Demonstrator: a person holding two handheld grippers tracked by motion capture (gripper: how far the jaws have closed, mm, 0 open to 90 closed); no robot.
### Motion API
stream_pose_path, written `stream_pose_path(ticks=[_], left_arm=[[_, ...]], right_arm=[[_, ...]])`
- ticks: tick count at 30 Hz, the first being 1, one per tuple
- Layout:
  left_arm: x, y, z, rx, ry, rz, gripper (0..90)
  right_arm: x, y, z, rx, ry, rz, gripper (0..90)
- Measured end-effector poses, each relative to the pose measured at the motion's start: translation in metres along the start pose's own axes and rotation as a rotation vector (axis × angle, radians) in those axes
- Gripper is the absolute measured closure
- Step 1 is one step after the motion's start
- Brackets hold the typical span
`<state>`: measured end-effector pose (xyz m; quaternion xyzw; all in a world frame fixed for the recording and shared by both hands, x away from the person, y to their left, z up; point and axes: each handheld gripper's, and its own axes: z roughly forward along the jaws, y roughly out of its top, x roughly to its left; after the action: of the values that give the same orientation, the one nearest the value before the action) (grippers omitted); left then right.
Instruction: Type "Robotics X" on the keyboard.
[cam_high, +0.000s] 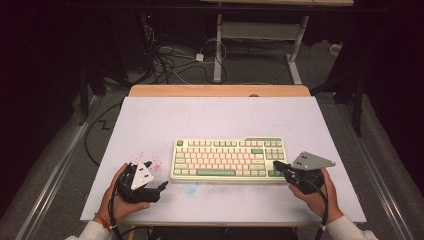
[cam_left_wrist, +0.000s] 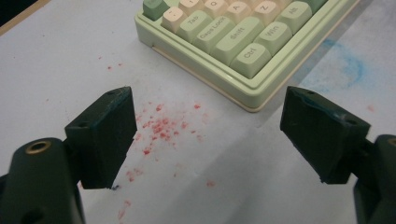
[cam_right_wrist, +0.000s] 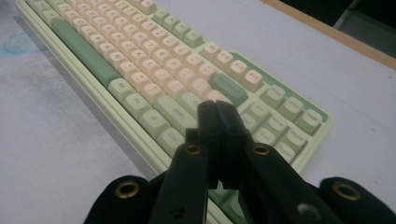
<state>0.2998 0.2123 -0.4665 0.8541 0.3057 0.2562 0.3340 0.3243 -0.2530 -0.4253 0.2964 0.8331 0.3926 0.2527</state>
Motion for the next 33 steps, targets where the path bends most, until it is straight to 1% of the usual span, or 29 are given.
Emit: stream_pose_path(ticks=[3, 6, 10, 14, 18, 24, 25, 29, 32, 33], left_arm=[[0.000, 0.001, 0.001, -0.002, -0.006, 0.002, 17.8], [-0.002, 0.001, 0.002, 0.004, -0.010, 0.013, 17.7], [-0.002, 0.001, 0.001, -0.001, -0.009, 0.007, 17.7], [-0.002, 0.002, 0.001, 0.001, -0.004, 0.012, 18.2], [-0.001, 0.003, 0.001, -0.005, -0.008, 0.006, 18.2], [-0.002, 0.004, 0.002, -0.002, -0.016, 0.013, 18.2], [-0.002, 0.005, 0.002, -0.002, -0.016, 0.015, 18.2], [-0.003, 0.007, 0.002, -0.004, -0.015, 0.014, 18.2], [-0.002, 0.009, 0.002, -0.009, -0.010, 0.004, 19.1], [-0.002, 0.010, 0.002, -0.013, -0.013, -0.007, 19.8]], right_arm=[[0.006, 0.007, 0.013, 0.026, 0.020, -0.019, 90.0], [0.011, 0.010, 0.026, 0.047, 0.037, -0.035, 90.0], [0.014, 0.013, 0.041, 0.079, 0.037, -0.051, 90.0], [0.015, 0.011, 0.051, 0.110, 0.040, -0.055, 90.0], [0.015, 0.010, 0.056, 0.123, 0.040, -0.056, 90.0], [0.015, 0.009, 0.058, 0.128, 0.030, -0.058, 90.0], [0.015, 0.008, 0.059, 0.136, 0.034, -0.059, 90.0], [0.015, 0.007, 0.060, 0.138, 0.033, -0.055, 90.0], [0.014, 0.006, 0.060, 0.133, 0.034, -0.049, 90.0], [0.015, 0.006, 0.060, 0.133, 0.034, -0.048, 90.0]])
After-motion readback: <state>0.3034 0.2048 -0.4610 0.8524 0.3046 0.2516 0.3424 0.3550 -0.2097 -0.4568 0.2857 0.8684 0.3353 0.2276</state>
